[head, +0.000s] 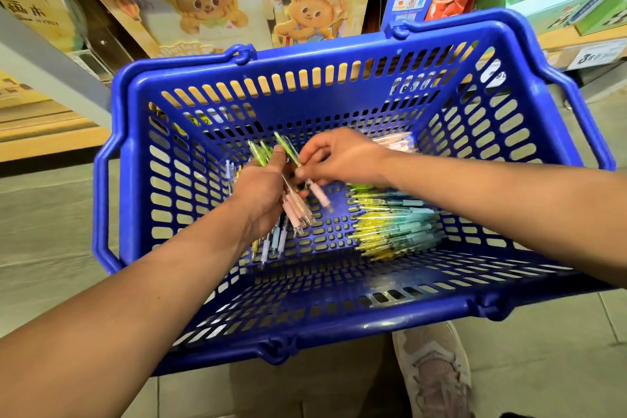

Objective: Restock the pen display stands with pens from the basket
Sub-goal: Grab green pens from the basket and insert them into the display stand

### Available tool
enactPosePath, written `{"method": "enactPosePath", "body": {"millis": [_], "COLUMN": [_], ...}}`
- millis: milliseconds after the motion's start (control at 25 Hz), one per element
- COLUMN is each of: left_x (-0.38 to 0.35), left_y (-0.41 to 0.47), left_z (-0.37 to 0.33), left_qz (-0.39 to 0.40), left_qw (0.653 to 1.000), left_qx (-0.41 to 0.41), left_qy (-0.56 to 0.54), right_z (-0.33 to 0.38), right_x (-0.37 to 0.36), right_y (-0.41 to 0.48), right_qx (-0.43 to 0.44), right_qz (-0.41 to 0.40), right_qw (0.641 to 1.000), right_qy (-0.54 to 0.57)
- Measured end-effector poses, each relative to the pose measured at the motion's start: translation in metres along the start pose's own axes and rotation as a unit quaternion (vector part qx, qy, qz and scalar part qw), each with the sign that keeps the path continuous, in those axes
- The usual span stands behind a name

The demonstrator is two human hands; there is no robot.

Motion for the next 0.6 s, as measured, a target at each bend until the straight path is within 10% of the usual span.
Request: {"method": "enactPosePath", "body": {"millis": [400, 600], "left_x": [0.01, 0.014], "left_y": [0.007, 0.009], "left_z": [0.002, 0.004], "left_qz": [-0.023, -0.029], "left_qw": [0.997, 0.995], "left_qx": [-0.027, -0.012], "left_qy": [0.064, 0.091], "right_z": [0.001, -0.05], "right_x": [0.005, 0.032], "right_y": [0.004, 0.01], "right_qx": [-0.001, -0.103], "right_qz": [-0.034, -0.041], "right_qw": [0.982, 0.835], "right_qy": [-0.187, -0.539]}}
Point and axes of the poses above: each hand's wrist, its own y-axis towards the middle knuckle, its own x-axis out of the back of the hand, z = x × y, the point moved 1 cm from there along y, towards the middle knuckle, and after that the axes turned 11 degrees about -x, right-handed, at the moved point
